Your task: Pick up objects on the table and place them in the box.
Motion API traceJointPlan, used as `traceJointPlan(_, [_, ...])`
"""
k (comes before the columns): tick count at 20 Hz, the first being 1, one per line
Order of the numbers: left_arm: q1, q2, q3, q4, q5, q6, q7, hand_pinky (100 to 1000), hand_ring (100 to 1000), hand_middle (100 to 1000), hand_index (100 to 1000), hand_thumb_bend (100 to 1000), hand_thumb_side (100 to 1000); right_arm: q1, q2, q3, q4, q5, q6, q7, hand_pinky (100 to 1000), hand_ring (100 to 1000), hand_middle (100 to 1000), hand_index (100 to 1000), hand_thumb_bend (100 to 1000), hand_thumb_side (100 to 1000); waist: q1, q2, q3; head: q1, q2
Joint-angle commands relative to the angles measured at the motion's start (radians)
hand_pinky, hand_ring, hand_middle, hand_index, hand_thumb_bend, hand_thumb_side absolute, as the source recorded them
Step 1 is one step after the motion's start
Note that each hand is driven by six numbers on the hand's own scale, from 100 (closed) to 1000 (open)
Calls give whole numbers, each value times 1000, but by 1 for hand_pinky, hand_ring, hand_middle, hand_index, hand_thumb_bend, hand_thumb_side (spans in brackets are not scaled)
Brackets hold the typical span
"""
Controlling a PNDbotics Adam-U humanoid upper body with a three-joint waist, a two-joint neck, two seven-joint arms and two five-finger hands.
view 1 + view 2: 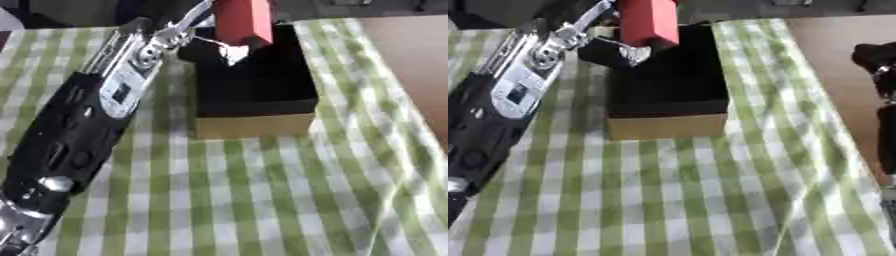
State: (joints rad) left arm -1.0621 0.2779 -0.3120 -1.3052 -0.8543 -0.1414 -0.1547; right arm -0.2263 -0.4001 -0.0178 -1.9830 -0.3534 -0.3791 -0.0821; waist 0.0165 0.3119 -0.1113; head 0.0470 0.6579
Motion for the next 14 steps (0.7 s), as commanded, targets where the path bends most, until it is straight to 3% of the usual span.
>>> traceJointPlan(1, [-9, -3, -10, 10, -33, -15, -12, 605, 573, 514, 666, 100, 545, -9, -14, -2, -17, -7, -2, 6, 821, 745, 603, 805, 100, 869, -6, -28, -3, 3, -1])
traceJointPlan(3, [-6, -9, -15, 24, -55, -25, -29, 612, 603, 550, 714, 100, 571, -8, -12, -1, -17, -7, 0, 7, 821, 746, 603, 805, 100, 870, -5, -27, -4, 3, -2])
traceJointPlan(5, [-5, -13, -18, 37, -86, -33, -46, 631, 674, 641, 814, 100, 608, -8, -10, 0, -17, -7, 2, 8, 821, 746, 602, 805, 100, 870, -5, -27, -5, 3, 0])
traceJointPlan(6, [-6, -15, -19, 42, -104, -35, -50, 645, 717, 706, 873, 149, 625, -8, -9, 0, -17, -7, 2, 9, 822, 746, 602, 805, 100, 870, -5, -27, -6, 4, 0])
traceJointPlan(10, [-7, -27, -14, 80, -188, -24, -46, 690, 807, 815, 973, 345, 697, -8, -5, 3, -17, -6, 6, 11, 822, 746, 602, 805, 100, 871, -5, -25, -9, 8, -2])
traceJointPlan(11, [-7, -31, -14, 91, -208, -26, -42, 721, 854, 862, 1000, 528, 774, -8, -4, 4, -17, -6, 7, 12, 822, 747, 601, 805, 100, 872, -5, -25, -10, 9, -2])
traceJointPlan(13, [-7, -37, -12, 111, -241, -33, -32, 739, 878, 882, 1000, 639, 797, -9, -2, 5, -17, -7, 8, 13, 823, 747, 601, 805, 100, 872, -5, -25, -12, 10, -2])
traceJointPlan(14, [-7, -39, -11, 120, -256, -37, -25, 752, 896, 895, 1000, 757, 793, -9, -1, 5, -17, -7, 8, 13, 823, 747, 601, 805, 100, 864, -6, -24, -13, 10, -2])
